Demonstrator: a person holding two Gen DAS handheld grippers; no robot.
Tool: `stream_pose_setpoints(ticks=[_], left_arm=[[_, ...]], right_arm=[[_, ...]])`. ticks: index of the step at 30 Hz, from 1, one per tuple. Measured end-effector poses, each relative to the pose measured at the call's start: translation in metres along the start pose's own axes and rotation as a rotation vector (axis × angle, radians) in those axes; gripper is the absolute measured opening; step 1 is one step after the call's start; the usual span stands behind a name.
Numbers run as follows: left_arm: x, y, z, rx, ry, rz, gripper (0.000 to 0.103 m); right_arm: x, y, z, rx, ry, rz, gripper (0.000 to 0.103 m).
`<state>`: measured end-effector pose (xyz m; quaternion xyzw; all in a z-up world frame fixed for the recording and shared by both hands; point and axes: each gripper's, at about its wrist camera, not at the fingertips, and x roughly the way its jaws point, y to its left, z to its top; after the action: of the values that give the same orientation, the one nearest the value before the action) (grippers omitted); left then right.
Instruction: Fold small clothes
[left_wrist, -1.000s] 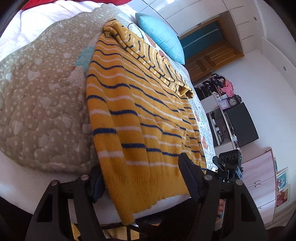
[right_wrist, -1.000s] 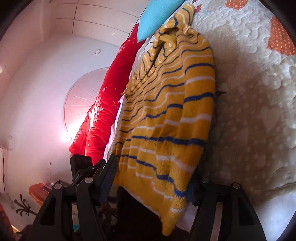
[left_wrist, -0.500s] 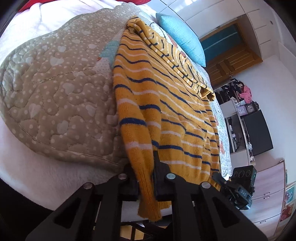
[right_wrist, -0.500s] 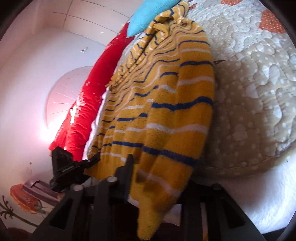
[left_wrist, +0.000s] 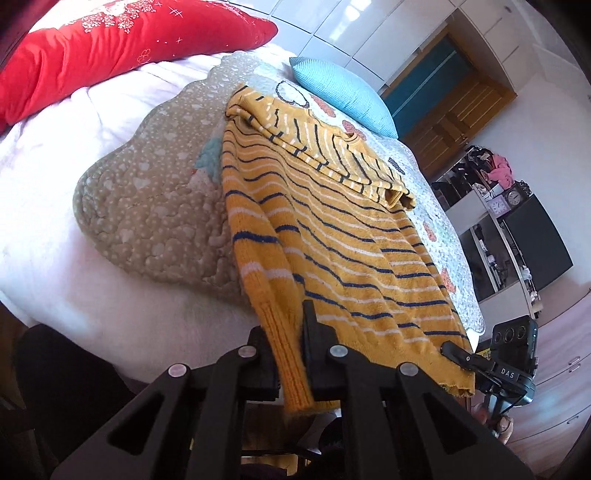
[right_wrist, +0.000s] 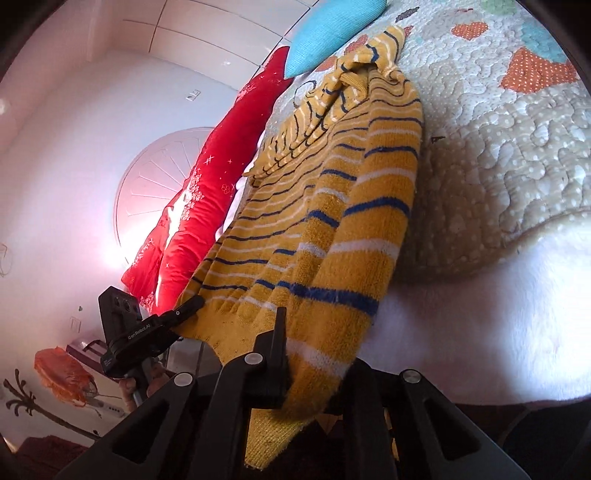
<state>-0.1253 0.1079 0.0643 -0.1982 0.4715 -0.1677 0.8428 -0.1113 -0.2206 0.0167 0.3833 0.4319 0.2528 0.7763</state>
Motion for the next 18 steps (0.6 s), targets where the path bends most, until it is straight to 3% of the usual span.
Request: stream_pose_setpoints(ticks=[4, 8, 13, 18], left_arm=[[-0.007, 0.005, -0.016, -0.010, 0.017, 0.004, 0.008], [-0.002, 0.016, -0.021, -0.045, 0.037, 0.004, 0.008], [-0.007, 0.010, 0.002, -0.041, -0.029, 0.001, 0.008], [0.004, -0.006, 0.060, 0.004, -0.109, 0.021, 0.008]], right_arm=[[0.006, -0.006, -0.023, 0.018, 0.072, -0.008, 0.009], [0.002, -0.014, -0.025, 0.054, 0.067, -0.005, 0.009], [-0.003, 0.022, 0.017, -0.083, 0.030, 0.004, 0.010], [0.015, 0.053, 0.090, -0.199, -0.040, -0.039, 0.010]])
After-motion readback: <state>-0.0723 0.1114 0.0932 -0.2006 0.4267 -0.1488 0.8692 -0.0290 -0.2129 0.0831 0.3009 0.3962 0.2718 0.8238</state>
